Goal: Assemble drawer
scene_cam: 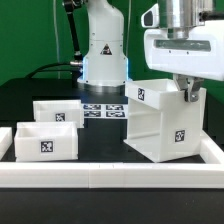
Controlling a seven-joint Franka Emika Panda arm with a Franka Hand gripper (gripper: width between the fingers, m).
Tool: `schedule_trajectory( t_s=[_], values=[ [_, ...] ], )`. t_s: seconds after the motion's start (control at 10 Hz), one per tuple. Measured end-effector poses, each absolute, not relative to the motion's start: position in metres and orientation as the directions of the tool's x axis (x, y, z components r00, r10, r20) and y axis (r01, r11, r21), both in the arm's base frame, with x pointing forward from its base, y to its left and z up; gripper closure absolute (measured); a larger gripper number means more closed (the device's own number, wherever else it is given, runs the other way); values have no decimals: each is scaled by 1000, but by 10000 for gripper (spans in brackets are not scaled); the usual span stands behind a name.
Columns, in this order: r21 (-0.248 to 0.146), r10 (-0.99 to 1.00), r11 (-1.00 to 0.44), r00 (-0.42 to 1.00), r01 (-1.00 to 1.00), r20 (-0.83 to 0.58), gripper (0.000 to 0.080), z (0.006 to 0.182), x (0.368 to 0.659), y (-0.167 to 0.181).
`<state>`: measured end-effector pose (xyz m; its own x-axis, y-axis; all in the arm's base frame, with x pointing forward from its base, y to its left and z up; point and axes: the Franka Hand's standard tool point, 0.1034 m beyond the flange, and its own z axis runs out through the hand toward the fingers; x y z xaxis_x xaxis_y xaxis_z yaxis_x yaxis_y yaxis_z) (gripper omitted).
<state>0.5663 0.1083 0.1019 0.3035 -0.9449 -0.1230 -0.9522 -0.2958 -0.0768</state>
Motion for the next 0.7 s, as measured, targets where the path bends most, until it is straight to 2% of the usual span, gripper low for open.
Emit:
schedule_trajectory(
  t_s=[0.1,0.4,0.7],
  values=[
    [-69,-966,-199,208,-978,-154,762,101,568,106],
    [-51,-981,-33,42,-998,-190,762,102,577,108],
    [-69,-981,-14,27,-997,-191,762,102,597,108]
  ],
)
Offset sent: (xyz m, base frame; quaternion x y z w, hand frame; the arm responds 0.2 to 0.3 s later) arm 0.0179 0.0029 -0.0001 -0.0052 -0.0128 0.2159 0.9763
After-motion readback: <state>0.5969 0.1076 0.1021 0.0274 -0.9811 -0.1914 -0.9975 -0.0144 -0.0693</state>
